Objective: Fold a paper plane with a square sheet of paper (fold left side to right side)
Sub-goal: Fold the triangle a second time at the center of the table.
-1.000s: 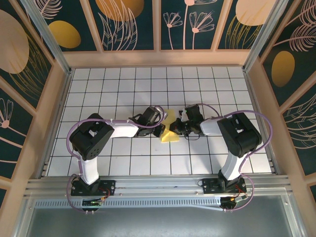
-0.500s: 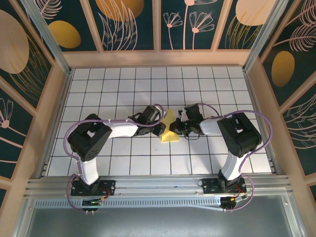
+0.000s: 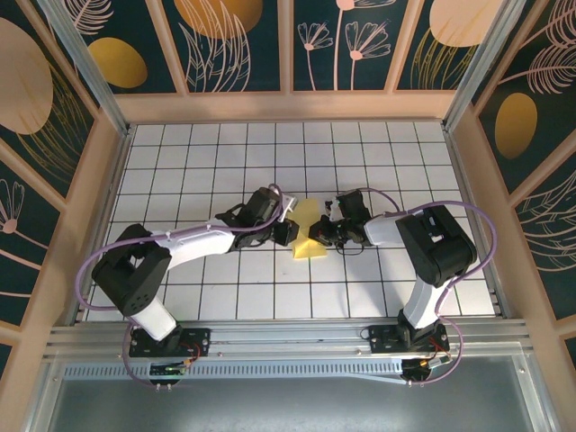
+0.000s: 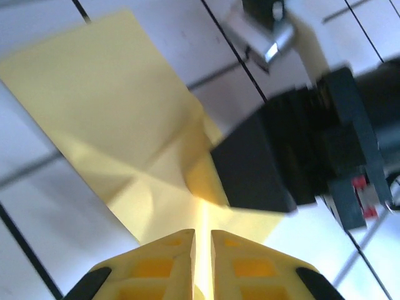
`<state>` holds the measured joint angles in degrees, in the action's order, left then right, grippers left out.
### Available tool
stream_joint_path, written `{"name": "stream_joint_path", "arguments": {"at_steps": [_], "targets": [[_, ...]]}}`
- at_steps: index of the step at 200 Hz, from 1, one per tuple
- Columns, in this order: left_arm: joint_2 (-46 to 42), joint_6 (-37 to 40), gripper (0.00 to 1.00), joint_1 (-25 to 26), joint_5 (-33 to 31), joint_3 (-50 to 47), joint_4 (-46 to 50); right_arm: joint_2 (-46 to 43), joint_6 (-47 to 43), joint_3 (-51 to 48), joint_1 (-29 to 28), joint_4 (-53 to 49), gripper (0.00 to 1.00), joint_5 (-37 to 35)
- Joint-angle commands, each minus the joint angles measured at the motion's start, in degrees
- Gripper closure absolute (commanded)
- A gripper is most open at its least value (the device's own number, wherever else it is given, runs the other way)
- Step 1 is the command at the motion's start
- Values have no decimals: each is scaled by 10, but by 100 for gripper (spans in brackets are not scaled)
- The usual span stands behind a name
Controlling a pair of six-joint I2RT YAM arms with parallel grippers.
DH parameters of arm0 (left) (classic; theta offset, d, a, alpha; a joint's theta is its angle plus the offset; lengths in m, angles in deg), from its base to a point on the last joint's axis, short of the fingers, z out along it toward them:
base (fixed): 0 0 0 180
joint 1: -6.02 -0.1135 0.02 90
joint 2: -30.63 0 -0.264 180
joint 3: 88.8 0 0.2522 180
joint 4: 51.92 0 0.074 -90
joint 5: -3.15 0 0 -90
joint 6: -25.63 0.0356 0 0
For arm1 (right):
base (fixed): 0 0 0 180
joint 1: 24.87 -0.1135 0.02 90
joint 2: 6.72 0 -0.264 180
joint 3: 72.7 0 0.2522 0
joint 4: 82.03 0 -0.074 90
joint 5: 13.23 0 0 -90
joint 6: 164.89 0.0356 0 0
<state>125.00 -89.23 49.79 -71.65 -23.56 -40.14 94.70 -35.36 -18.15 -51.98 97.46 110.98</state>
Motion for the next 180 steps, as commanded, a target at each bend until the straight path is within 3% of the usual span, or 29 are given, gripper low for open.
{"name": "stream_joint_path", "arguments": {"at_steps": [1,42,180], "targets": [[-9,-82,88,3,94,-22,-26,14,-8,-5,-4,-21,100,-24],[14,-119,89,19,132,-19,-36,17,-8,-7,-5,-20,100,-25],[99,-108,94,20,68,17,-16,18,-12,-5,-5,-27,100,-27]]}}
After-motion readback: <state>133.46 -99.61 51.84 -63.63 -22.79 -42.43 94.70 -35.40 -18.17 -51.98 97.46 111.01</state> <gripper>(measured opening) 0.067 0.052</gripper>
